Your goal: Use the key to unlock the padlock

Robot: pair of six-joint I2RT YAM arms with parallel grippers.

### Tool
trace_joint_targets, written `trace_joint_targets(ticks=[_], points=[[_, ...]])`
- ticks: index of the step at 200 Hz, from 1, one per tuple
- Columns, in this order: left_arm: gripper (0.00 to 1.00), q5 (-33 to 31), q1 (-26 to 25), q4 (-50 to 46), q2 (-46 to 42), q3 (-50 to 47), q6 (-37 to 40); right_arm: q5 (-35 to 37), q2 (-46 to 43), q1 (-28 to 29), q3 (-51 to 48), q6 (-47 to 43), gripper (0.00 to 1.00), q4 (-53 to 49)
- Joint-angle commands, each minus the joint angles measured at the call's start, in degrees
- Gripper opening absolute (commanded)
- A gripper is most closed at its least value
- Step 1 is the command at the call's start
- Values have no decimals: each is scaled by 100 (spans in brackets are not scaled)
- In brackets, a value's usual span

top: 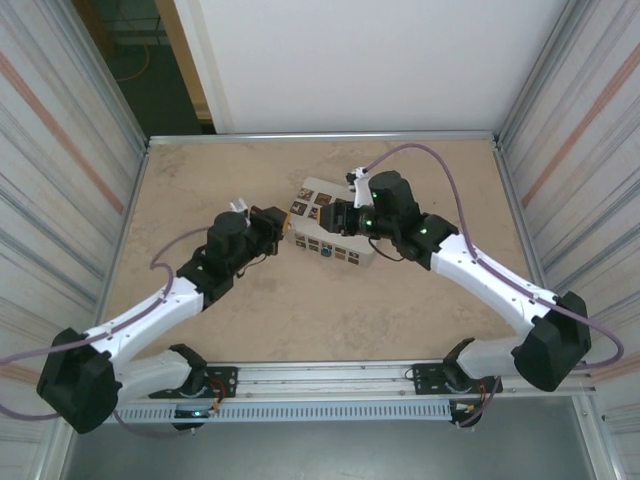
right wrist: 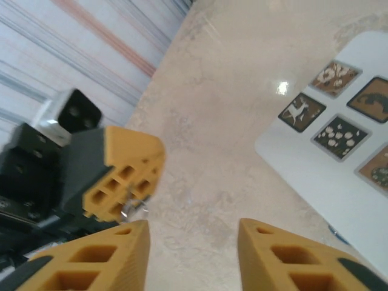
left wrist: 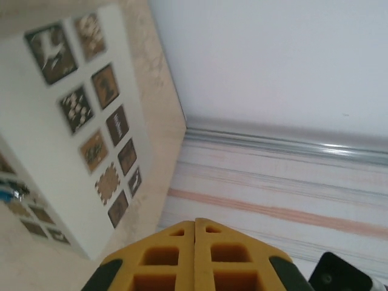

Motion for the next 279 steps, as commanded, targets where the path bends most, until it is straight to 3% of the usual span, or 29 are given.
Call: trace_joint_targets(ticks=[1, 21, 54, 69, 112, 173, 279], points=[[0, -510, -23, -632, -288, 406, 2514, -621, -277, -232, -176, 219, 48, 454], [0, -505, -94, -544, -359, 499, 3619, -1134, -381, -422, -419, 458, 53, 1028], [0, -480, -523, -565, -333, 913, 5571, -1640, -403, -529, -838, 879, 53, 2195], [0, -525, -669, -458, -287, 1002, 6025, -1725, -380, -508, -979, 1000, 51, 2646], [0, -243, -670, 631, -242, 641, 5758, -1609, -508, -417, -1315, 1054, 46, 3354], [0, -165, -670, 884, -312, 491, 5447, -2012, -220, -164, -1348, 1170, 44, 4104], [0, -443, -670, 1201, -471, 286, 4914, -2035, 116, 33, -1319, 1269, 39, 4219]])
